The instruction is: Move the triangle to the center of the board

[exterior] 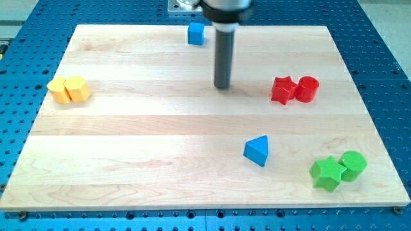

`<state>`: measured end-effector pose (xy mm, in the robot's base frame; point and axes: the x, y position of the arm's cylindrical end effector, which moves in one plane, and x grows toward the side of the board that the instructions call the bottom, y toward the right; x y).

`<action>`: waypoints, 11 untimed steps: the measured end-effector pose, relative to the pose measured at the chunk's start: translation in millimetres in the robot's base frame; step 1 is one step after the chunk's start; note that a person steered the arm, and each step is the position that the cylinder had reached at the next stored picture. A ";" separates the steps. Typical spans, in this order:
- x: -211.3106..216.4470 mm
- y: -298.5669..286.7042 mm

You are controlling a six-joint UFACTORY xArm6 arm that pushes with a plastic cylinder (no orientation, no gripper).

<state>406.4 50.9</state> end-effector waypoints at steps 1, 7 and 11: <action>54.7 38.8; 76.2 -96.2; 40.0 -94.4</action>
